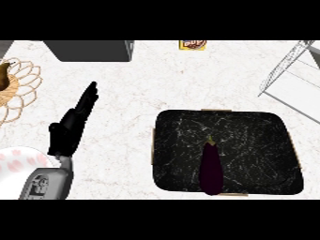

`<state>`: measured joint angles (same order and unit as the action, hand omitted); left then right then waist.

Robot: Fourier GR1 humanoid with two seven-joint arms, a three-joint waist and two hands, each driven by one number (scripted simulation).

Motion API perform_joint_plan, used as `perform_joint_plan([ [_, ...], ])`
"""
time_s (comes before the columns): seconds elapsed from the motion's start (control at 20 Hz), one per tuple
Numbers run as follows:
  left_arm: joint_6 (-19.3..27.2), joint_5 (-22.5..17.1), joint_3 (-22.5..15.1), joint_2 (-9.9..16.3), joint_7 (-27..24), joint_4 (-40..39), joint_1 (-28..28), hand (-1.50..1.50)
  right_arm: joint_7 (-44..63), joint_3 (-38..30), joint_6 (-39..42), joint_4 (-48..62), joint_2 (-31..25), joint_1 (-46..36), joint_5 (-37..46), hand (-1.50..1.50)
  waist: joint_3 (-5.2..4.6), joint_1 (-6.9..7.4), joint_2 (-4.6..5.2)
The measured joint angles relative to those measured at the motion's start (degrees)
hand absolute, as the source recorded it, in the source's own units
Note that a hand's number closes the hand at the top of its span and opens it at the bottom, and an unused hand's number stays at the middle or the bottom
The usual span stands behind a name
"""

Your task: Pick the sweet potato from the tray and place it in the tiered shelf

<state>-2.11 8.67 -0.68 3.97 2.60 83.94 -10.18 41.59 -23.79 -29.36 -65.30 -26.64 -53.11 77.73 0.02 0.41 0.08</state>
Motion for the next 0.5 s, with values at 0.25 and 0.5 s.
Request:
perform_joint_plan([
  [0.25, 0.1, 0.39, 0.33, 0.26, -1.08, -0.88, 0.05, 0.0, -1.24, -1.13, -2.65, 5.16, -2.76, 0.53, -1.7, 1.5, -0.06, -0.04, 0.05],
  [0.5, -0.14, -0.15, 1.04, 0.45, -0.95, -1.64, -0.84, 0.0, 7.08, -1.93, 0.43, 4.1, -4.2, 3.81, 5.15, -1.5, -0.05, -0.49, -0.1],
])
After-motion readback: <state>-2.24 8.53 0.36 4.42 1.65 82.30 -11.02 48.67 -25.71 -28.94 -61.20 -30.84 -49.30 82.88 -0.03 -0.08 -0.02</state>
